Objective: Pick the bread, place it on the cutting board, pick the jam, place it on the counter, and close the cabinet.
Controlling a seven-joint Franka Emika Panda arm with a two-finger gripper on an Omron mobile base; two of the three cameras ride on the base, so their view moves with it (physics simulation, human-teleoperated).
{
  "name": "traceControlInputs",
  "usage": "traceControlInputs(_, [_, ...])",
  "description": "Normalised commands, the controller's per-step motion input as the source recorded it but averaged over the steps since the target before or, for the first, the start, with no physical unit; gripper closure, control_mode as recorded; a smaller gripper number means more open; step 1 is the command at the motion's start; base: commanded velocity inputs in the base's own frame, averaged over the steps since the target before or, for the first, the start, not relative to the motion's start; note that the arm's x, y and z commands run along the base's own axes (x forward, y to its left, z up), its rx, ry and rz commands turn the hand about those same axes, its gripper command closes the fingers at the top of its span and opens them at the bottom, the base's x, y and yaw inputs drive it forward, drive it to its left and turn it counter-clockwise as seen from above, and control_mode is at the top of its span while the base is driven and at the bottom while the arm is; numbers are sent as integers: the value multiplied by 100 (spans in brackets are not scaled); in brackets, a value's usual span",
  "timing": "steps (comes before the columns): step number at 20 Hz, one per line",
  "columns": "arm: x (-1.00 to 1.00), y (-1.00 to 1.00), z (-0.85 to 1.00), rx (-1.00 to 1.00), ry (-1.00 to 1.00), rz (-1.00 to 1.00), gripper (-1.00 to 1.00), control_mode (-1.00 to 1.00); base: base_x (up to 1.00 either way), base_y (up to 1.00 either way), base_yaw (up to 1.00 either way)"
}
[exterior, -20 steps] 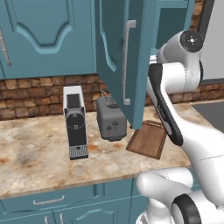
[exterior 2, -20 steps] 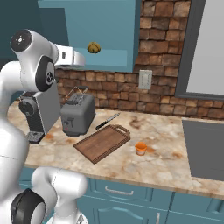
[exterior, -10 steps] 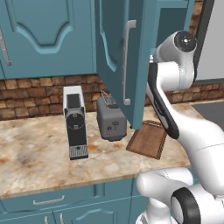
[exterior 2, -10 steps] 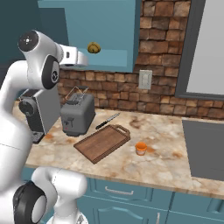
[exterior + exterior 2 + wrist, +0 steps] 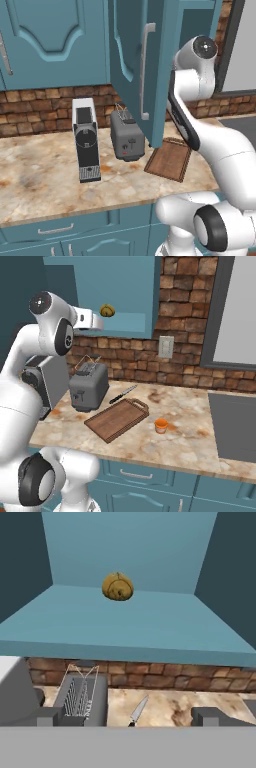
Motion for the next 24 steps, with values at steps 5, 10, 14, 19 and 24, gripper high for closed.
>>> traceControlInputs(5, [31,0,0,0,0,0,-100,-100,0,0,0])
traceControlInputs(10, [33,0,0,0,0,0,-100,-100,0,0,0])
traceControlInputs(14, [30,0,0,0,0,0,-100,-100,0,0,0])
traceControlInputs(19, [30,0,0,0,0,0,-100,-100,0,0,0])
traceControlInputs(24, [30,0,0,0,0,0,-100,-100,0,0,0])
